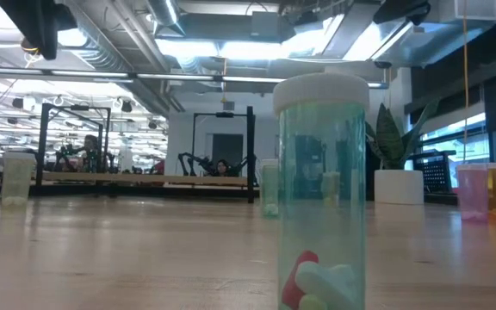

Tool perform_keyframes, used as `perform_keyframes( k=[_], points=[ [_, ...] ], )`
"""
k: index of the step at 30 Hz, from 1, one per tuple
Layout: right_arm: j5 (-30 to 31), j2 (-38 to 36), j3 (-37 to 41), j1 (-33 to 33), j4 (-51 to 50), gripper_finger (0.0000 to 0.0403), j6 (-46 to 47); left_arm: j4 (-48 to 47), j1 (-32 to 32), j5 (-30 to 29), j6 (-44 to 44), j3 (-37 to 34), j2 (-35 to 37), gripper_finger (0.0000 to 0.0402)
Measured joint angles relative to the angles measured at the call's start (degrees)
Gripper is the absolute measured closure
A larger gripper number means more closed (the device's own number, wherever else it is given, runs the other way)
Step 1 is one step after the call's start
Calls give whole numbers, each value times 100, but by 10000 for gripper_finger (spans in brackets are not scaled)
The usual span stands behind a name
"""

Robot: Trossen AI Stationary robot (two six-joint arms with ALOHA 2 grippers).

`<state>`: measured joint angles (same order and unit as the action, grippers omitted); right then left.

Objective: Pick and place medicine bottles onto shelf by color
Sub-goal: Put the bottom left yellow pill bottle on the shelf

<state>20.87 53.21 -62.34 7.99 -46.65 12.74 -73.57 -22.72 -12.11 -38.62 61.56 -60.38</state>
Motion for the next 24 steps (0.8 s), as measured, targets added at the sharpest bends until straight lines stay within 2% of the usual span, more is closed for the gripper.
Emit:
perform_keyframes(
  k=[6,24],
  points=[
    [2,0,2,2,4,384,-413,69,4,-16,-176,-250,0,264],
    [2,0,2,2,7,384,-407,587,4,-16,-553,-896,0,264]
  ],
)
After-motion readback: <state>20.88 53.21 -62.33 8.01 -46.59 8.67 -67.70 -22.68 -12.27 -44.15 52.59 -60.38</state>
